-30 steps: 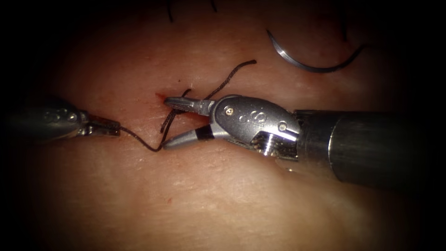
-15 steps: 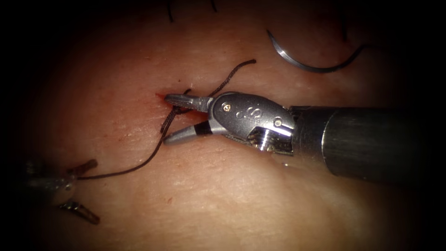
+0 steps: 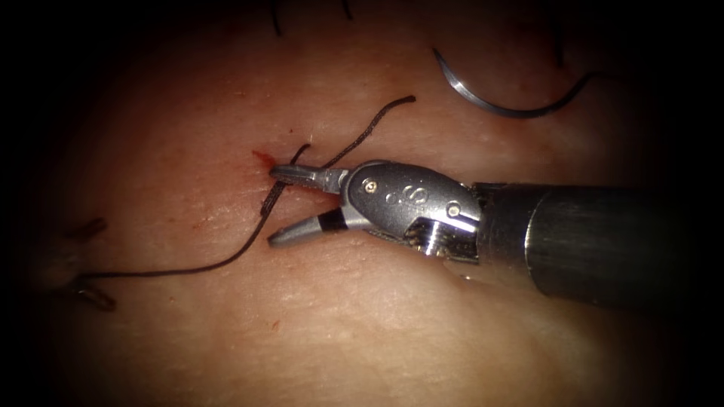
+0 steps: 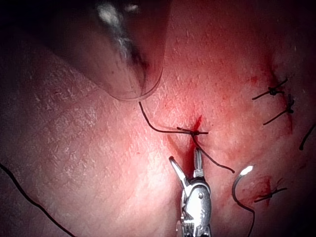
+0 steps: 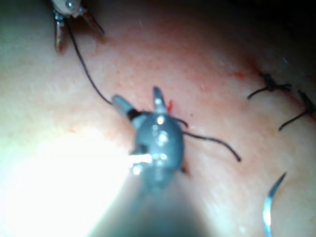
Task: Wound Closure
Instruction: Wrap the thread around the right gripper counter-clockwise using the left gripper
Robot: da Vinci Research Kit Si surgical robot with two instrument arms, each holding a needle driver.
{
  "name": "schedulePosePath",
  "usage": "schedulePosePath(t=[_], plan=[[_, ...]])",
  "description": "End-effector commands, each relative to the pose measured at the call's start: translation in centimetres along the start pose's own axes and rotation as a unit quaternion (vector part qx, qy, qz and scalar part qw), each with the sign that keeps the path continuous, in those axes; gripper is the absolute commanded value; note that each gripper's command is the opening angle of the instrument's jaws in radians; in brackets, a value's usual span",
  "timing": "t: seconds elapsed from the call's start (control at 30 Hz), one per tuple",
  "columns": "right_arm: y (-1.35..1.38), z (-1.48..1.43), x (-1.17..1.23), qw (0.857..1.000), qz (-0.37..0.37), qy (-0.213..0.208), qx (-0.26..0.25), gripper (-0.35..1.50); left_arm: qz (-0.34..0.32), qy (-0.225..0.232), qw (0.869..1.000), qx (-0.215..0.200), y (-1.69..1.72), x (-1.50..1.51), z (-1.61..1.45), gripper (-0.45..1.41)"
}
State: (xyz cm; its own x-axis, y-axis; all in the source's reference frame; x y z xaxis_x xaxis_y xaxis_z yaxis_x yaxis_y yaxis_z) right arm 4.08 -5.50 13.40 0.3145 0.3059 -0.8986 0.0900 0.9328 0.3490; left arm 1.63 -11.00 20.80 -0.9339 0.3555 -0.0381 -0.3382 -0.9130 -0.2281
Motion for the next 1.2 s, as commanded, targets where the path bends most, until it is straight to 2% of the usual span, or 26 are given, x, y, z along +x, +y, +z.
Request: schedulePosePath(t=[0.03,0.07,0.1,0.17,0.23,0.43,0.53,0.67,0.77,0.83,0.87,0.9,0.93,0.97,1.0,1.03,1.1,1.2], plan=[[0.02,0.07,-0.03,1.0,0.0,0.001,0.001,1.19,0.001,0.0,1.0,-0.002,0.09,0.02,0.08,0.88],[0.02,0.07,-0.03,1.0,0.0,0.0,-0.001,1.19,0.001,-0.002,1.0,-0.002,0.1,0.01,0.08,0.86],[0.02,0.07,-0.03,1.0,0.0,0.0,-0.001,1.19,0.001,-0.005,1.0,0.0,0.14,0.0,0.07,0.68],[0.02,0.07,-0.03,1.0,0.0,0.002,-0.001,1.19,0.005,-0.017,1.0,-0.012,0.16,-0.01,0.06,-0.01],[0.02,0.05,-0.03,1.0,0.0,0.002,-0.004,1.19,0.014,-0.034,0.999,-0.021,0.15,-0.03,0.09,-0.45],[0.05,0.01,-0.02,1.0,0.003,0.008,-0.02,1.18,0.018,-0.038,0.999,-0.028,0.1,-0.03,0.03,-0.45],[0.08,0.09,0.0,0.999,0.005,0.017,-0.042,1.18,0.014,-0.012,0.999,-0.029,0.15,0.09,-0.07,-0.45],[0.19,0.18,-0.02,0.995,0.024,0.025,-0.096,1.16,0.037,0.003,0.999,-0.033,0.23,0.31,-0.21,-0.45],[0.27,0.24,-0.06,0.991,0.031,0.015,-0.126,1.16,0.046,0.006,0.998,-0.034,0.25,0.4,-0.27,-0.45],[0.32,0.32,-0.13,0.987,0.046,0.007,-0.155,1.08,0.05,0.011,0.998,-0.034,0.24,0.47,-0.32,-0.45],[0.33,0.36,-0.16,0.986,0.046,0.007,-0.159,0.96,0.052,0.013,0.998,-0.035,0.23,0.48,-0.34,-0.45],[0.33,0.36,-0.16,0.986,0.046,0.007,-0.159,0.96,0.052,0.013,0.998,-0.035,0.23,0.48,-0.34,-0.45],[0.33,0.42,-0.23,0.987,0.044,0.009,-0.153,0.62,0.053,0.016,0.998,-0.035,0.21,0.5,-0.38,-0.45],[0.32,0.46,-0.28,0.988,0.04,0.011,-0.149,0.37,0.052,0.018,0.998,-0.035,0.19,0.51,-0.4,-0.45],[0.3,0.5,-0.33,0.988,0.037,0.012,-0.146,-0.08,0.055,0.022,0.998,-0.032,0.16,0.54,-0.45,-0.45],[0.28,0.52,-0.37,0.989,0.034,0.012,-0.143,-0.35,0.056,0.026,0.998,-0.031,0.13,0.56,-0.48,-0.45],[0.21,0.6,-0.49,0.99,0.029,0.014,-0.139,-0.35,0.057,0.043,0.997,-0.029,0.05,0.7,-0.62,-0.45],[0.18,0.64,-0.51,0.99,0.027,0.014,-0.136,-0.35,0.066,0.063,0.995,-0.025,0.0,0.93,-0.73,-0.45]])
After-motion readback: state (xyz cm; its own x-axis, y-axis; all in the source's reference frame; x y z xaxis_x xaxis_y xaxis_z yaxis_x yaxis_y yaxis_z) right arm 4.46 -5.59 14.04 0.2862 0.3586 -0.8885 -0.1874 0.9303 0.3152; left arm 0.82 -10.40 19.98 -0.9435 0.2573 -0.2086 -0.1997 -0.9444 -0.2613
